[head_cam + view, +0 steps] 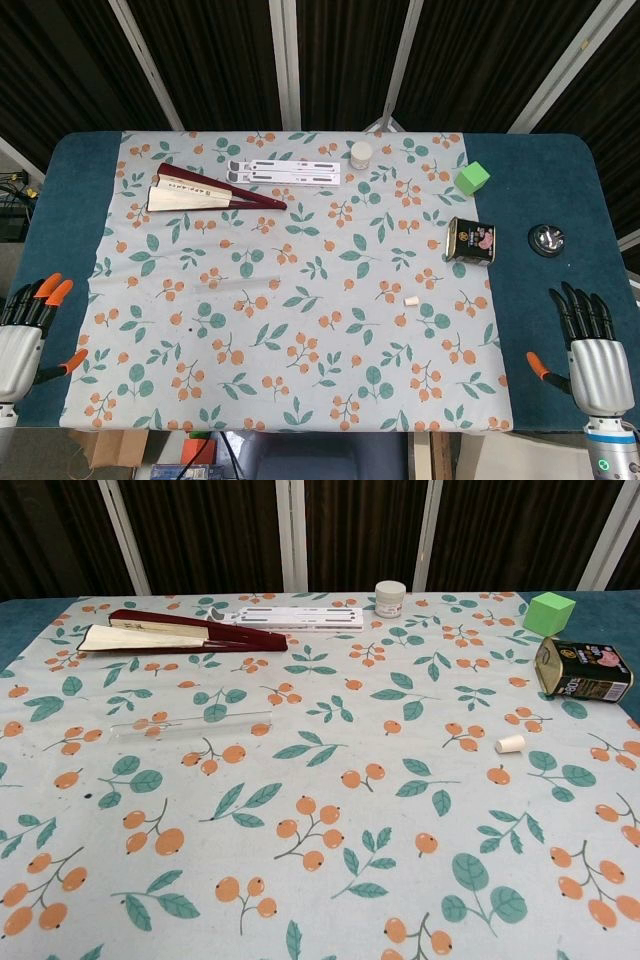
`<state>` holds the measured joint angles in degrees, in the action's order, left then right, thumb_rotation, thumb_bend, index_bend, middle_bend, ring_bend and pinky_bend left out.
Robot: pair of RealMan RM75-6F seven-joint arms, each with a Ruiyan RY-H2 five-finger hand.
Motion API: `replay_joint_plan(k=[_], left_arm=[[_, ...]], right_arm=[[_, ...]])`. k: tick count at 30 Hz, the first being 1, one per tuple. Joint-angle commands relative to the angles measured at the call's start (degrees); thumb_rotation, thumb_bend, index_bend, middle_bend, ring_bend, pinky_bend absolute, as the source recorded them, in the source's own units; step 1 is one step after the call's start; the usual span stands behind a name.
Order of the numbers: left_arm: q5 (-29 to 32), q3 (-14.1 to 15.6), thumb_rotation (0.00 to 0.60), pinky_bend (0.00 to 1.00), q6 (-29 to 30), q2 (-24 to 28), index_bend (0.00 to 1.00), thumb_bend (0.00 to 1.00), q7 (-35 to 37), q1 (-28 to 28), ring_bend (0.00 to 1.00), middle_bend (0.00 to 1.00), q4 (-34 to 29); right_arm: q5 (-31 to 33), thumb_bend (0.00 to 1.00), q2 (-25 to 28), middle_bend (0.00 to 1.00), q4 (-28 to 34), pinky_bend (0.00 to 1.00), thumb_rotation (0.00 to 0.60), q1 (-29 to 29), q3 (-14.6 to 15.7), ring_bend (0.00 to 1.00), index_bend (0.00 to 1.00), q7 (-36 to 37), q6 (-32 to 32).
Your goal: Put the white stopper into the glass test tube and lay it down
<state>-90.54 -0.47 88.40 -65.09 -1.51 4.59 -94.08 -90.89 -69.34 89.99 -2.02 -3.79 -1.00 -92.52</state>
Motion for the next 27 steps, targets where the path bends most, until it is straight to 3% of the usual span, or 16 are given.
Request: replay_joint_plan(k=[1, 20, 24, 27], left_arm=[[0.03, -0.01, 0.600, 0.00, -0.01, 0.04, 0.00, 0.09, 0.03, -0.04, 0.00, 0.00, 0.04], [2.28, -0.88, 0.600, 0.00, -2.68, -0.04, 0.00, 0.09, -3.65, 0.96, 0.00, 0.00, -3.33], [5.90, -3.37, 0.600, 0.00, -6.24, -0.25, 0.01, 0.09, -8.97, 3.65, 0.00, 0.01, -7.18], [10.24, -6.57, 0.600, 0.00, -9.83, -1.60, 0.09, 0.10, -13.88, 7.07, 0.00, 0.11, -9.79]], right_arm=[[-0.02, 0.24, 0.03, 0.00, 0.09, 0.00, 0.600, 0.02, -0.01, 0.00, 0.00, -0.05, -0.04], [-0.16, 0.24, -0.14, 0.00, 0.07, 0.00, 0.600, 0.06, -0.11, 0.00, 0.00, 0.74, -0.15], [-0.02, 0.24, -0.22, 0.00, -0.04, 0.00, 0.600, -0.09, -0.17, 0.00, 0.00, 1.11, 0.19], [-0.08, 0.24, -0.33, 0.00, 0.06, 0.00, 0.600, -0.24, -0.14, 0.00, 0.00, 1.11, 0.45]])
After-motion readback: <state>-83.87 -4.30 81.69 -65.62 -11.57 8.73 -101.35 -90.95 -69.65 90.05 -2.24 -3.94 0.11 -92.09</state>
